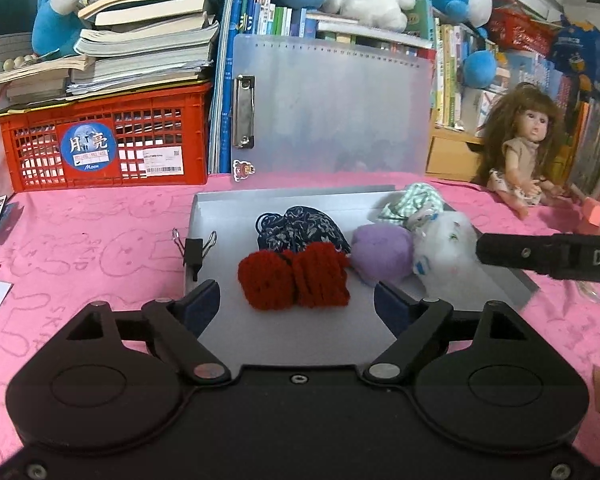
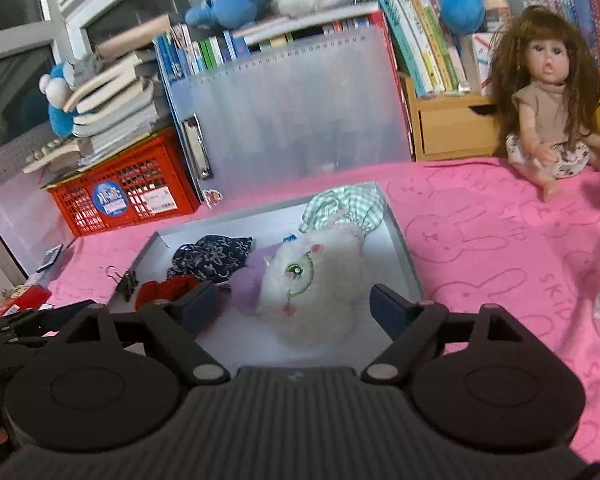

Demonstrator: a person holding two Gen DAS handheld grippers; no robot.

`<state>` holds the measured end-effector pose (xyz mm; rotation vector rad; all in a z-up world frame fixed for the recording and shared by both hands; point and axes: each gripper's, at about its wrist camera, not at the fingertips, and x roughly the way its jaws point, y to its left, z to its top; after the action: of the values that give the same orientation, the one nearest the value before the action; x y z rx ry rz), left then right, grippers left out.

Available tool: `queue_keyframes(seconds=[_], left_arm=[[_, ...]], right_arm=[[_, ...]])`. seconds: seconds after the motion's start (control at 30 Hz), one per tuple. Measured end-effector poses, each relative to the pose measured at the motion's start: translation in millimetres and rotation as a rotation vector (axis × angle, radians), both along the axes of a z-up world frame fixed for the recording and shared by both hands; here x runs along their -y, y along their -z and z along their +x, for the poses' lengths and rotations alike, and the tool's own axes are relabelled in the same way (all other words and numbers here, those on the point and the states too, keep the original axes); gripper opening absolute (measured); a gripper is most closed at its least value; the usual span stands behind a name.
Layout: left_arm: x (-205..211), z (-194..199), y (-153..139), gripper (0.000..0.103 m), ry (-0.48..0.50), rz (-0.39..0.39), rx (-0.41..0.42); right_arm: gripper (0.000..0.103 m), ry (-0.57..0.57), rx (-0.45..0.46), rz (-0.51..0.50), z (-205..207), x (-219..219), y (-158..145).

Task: Organize objects
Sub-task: 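Open the right gripper to drop the white plush while the left gripper releases the crochet toy in the box, then move the right gripper to the black round lid while the left gripper reaches the small black cap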

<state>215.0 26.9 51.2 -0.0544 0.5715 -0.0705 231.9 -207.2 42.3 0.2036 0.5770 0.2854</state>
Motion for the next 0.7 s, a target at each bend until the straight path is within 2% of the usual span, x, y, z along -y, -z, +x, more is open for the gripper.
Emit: queue_keyframes(seconds=[0.3,0.7], left_arm=[[-4.9,-52.7,-3.5,0.086,0.033,-0.017,0.039],[-9.3,-123.8,2.3,0.087,0.041,0.014,0.084]], right_arm=[[0.093,0.006,0.073,-0.017,-48.4,13.0,-7.1],[0.093,0.049,0.126,-0.112,-114.0,19.5,11.2]])
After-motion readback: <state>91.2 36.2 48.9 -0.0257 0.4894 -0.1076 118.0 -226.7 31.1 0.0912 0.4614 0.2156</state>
